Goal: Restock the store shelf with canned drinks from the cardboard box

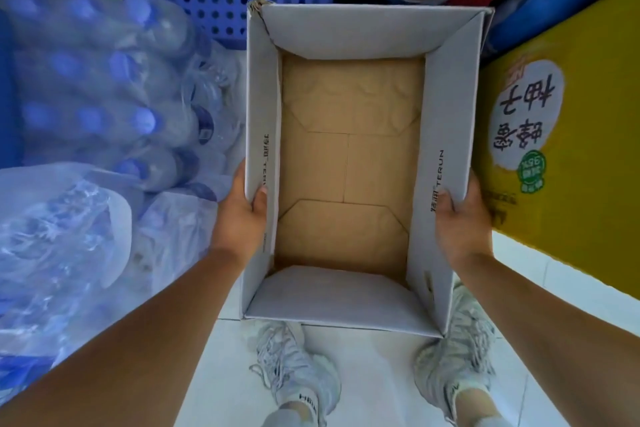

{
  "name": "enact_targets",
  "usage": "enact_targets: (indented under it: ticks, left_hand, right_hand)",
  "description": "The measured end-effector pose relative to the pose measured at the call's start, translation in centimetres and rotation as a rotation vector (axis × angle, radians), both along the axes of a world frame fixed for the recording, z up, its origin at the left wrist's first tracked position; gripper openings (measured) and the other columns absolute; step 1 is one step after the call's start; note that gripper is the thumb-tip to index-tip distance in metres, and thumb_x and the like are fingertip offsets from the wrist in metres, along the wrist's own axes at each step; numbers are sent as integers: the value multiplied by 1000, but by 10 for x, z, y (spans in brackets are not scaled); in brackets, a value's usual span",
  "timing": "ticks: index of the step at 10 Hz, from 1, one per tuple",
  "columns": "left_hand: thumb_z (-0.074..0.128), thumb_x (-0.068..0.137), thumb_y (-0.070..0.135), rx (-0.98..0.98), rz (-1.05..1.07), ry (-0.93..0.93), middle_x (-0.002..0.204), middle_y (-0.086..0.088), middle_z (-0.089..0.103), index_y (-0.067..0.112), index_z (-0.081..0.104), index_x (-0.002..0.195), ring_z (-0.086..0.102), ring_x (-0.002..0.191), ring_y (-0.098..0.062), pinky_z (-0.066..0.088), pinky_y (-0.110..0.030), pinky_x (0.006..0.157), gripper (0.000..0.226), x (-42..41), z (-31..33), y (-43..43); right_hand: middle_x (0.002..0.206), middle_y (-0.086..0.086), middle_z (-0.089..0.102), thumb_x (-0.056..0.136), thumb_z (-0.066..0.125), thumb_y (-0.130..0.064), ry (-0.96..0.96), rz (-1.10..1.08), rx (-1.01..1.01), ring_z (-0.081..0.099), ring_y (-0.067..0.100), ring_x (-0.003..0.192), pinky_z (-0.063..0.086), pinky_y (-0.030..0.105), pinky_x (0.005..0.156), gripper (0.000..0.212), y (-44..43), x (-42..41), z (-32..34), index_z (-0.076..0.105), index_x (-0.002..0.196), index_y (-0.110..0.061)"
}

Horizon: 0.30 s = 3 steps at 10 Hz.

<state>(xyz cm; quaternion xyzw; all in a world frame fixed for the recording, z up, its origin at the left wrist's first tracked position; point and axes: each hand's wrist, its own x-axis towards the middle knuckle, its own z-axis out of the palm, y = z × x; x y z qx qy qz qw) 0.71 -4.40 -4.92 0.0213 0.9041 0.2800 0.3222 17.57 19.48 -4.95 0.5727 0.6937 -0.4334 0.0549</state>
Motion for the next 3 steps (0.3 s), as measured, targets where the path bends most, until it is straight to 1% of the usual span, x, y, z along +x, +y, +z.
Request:
enact_targets:
  ticks: [1, 2, 3]
  left_hand:
    - [44, 103, 24, -50, 12, -52, 146, -3, 47, 28, 23, 153, 50, 129, -27, 45, -37, 104, 54, -1, 3, 4]
    - [43, 104, 28, -103, 36, -192, 146, -6, 46, 27, 25, 152, 50, 129, -31, 49, -38, 96, 51, -5, 8, 11]
    - [53, 98, 41, -164, 153, -363, 155, -9, 35, 29, 6, 155, 44, 134, -35, 44, -43, 103, 75, -18, 21, 20]
  right_hand:
    - [119, -5, 56, 99, 46, -19, -1, -23, -6, 54, 16, 98, 45, 29, 85, 47, 0, 2, -2, 35, 143, -30]
    - [115, -5, 58, 99, 47, -23, -39, -50, -88, 58, 21, 98, 49, 35, 86, 43, 5, 4, -7, 40, 141, -29]
    - [118, 5, 65, 92, 58, -31, -126, -113, -257, 63, 28, 102, 53, 44, 90, 43, 13, -1, -4, 49, 134, -24]
